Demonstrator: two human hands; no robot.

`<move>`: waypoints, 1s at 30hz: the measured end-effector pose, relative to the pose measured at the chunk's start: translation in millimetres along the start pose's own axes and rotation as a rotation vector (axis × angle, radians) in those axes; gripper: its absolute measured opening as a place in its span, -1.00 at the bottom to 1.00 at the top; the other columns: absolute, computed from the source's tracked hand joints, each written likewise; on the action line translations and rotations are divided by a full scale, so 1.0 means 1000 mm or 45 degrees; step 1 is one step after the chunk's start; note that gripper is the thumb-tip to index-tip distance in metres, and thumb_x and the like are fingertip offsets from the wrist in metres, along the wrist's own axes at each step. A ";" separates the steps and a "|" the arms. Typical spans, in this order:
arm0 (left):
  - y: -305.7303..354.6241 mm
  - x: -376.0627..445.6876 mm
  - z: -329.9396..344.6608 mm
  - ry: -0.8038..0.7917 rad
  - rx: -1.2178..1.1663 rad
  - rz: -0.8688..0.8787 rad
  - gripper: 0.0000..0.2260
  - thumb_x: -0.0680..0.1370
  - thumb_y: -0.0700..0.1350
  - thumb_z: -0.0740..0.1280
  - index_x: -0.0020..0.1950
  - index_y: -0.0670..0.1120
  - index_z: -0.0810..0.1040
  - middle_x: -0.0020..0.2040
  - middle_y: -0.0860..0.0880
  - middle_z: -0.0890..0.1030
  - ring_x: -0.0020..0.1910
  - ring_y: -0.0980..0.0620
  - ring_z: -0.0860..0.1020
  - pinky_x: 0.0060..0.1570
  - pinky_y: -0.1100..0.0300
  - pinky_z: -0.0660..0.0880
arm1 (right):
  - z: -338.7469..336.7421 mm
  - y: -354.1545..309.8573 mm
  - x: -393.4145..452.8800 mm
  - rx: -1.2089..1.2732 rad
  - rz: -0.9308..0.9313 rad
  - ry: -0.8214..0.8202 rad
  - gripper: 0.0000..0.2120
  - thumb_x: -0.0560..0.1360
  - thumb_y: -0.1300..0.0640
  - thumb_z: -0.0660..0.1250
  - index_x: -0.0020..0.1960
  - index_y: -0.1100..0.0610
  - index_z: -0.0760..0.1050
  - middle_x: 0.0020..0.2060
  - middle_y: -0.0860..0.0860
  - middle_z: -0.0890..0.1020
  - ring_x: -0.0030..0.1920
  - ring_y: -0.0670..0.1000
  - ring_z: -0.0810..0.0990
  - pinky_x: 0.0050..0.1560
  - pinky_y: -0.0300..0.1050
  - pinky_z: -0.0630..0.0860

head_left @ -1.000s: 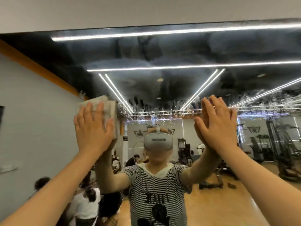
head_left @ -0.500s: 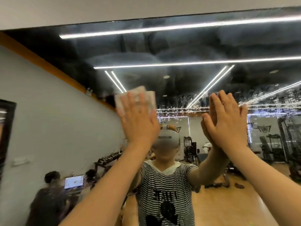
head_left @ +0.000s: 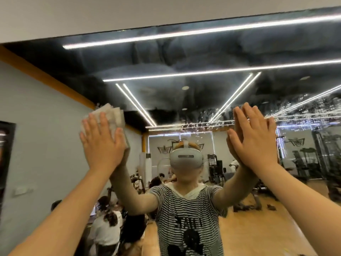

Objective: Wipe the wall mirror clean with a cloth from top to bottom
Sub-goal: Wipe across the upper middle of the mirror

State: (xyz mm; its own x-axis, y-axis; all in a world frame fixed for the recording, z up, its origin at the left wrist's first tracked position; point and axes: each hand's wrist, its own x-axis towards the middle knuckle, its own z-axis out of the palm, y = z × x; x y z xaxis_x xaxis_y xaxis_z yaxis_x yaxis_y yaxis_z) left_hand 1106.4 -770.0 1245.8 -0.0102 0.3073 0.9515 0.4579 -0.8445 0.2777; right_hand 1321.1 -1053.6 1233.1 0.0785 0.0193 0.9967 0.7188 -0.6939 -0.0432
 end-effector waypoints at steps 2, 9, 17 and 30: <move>-0.002 0.001 0.002 0.033 0.011 -0.031 -0.37 0.60 0.16 -0.14 0.60 -0.13 -0.05 0.59 -0.20 -0.05 0.57 -0.17 -0.11 0.48 -0.06 -0.20 | 0.001 0.000 -0.001 -0.005 0.001 0.012 -0.36 0.56 -0.20 -0.08 0.55 0.09 0.18 0.53 0.11 0.21 0.54 0.13 0.12 0.48 0.28 0.00; 0.076 -0.017 0.011 0.060 0.025 0.227 -0.39 0.56 0.07 -0.10 0.59 -0.13 -0.01 0.58 -0.21 0.00 0.56 -0.19 -0.12 0.47 -0.06 -0.28 | 0.003 -0.002 -0.002 -0.031 0.002 0.023 -0.37 0.57 -0.18 -0.07 0.55 0.09 0.17 0.53 0.12 0.21 0.53 0.14 0.12 0.47 0.29 0.00; 0.145 -0.047 0.042 0.061 -0.023 0.528 -0.39 0.57 0.12 -0.03 0.57 -0.09 -0.05 0.58 -0.19 0.01 0.55 -0.11 -0.14 0.49 -0.13 -0.12 | 0.006 0.001 -0.002 -0.012 -0.010 0.046 -0.37 0.56 -0.19 -0.06 0.54 0.09 0.19 0.52 0.10 0.23 0.53 0.12 0.13 0.47 0.29 0.02; 0.145 -0.048 0.040 0.137 -0.096 0.543 -0.36 0.54 0.14 0.00 0.56 -0.15 0.13 0.55 -0.24 0.17 0.53 -0.22 0.08 0.49 -0.10 -0.09 | 0.000 -0.003 -0.003 0.012 0.009 0.059 -0.35 0.54 -0.20 -0.07 0.54 0.08 0.18 0.53 0.09 0.21 0.53 0.12 0.12 0.49 0.26 0.00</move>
State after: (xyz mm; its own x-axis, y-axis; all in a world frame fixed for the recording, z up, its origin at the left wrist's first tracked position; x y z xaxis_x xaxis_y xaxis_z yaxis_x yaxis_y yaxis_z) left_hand 1209.0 -890.0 1234.8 0.0714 -0.1193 0.9903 0.3755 -0.9166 -0.1375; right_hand 1318.5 -1051.5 1230.4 0.0520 -0.0193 0.9985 0.7249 -0.6870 -0.0510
